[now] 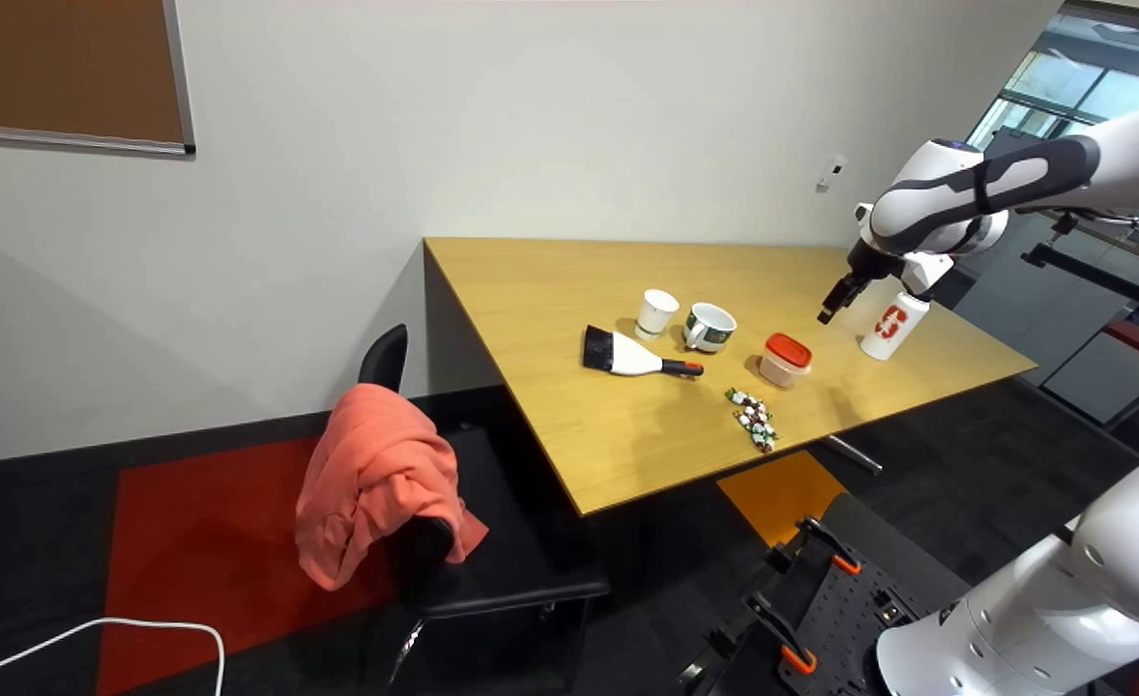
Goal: Take the lid on the bowl and put it on the table
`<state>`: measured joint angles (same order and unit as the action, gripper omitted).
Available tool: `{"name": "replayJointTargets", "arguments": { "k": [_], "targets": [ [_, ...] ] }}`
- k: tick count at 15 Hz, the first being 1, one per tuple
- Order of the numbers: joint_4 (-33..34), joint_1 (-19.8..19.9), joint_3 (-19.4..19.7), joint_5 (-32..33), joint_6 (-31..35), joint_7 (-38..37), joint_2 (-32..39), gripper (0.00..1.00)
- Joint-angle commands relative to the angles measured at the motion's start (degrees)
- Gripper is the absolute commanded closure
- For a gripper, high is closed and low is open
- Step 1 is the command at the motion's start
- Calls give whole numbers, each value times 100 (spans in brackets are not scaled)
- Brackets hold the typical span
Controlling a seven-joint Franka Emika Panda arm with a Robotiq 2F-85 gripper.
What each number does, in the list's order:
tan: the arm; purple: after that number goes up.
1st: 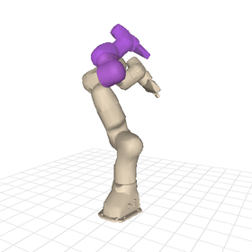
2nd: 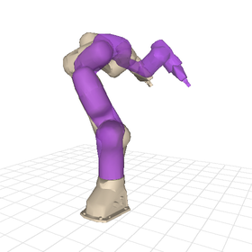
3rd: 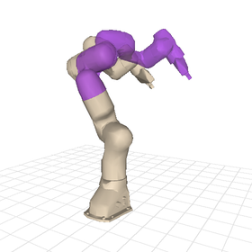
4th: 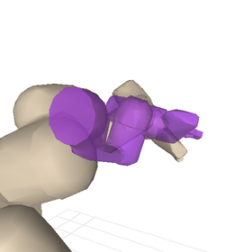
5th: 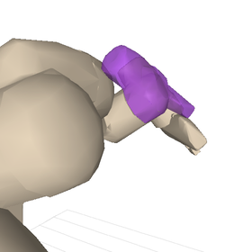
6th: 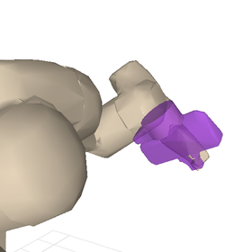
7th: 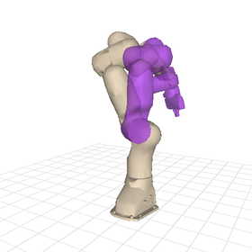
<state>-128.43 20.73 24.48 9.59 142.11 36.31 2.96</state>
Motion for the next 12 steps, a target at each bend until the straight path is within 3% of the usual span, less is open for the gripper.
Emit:
{"name": "replayJointTargets", "arguments": {
  "k": [1, 6, 12],
  "targets": [
    [577, 349, -97, -504, 159, 1016, 775, 0],
    [1324, 1064, -424, -1471, 86, 2505, 1611, 0],
    [1450, 1252, -464, -1132, 81, 2453, 1780, 0]
  ]
}}
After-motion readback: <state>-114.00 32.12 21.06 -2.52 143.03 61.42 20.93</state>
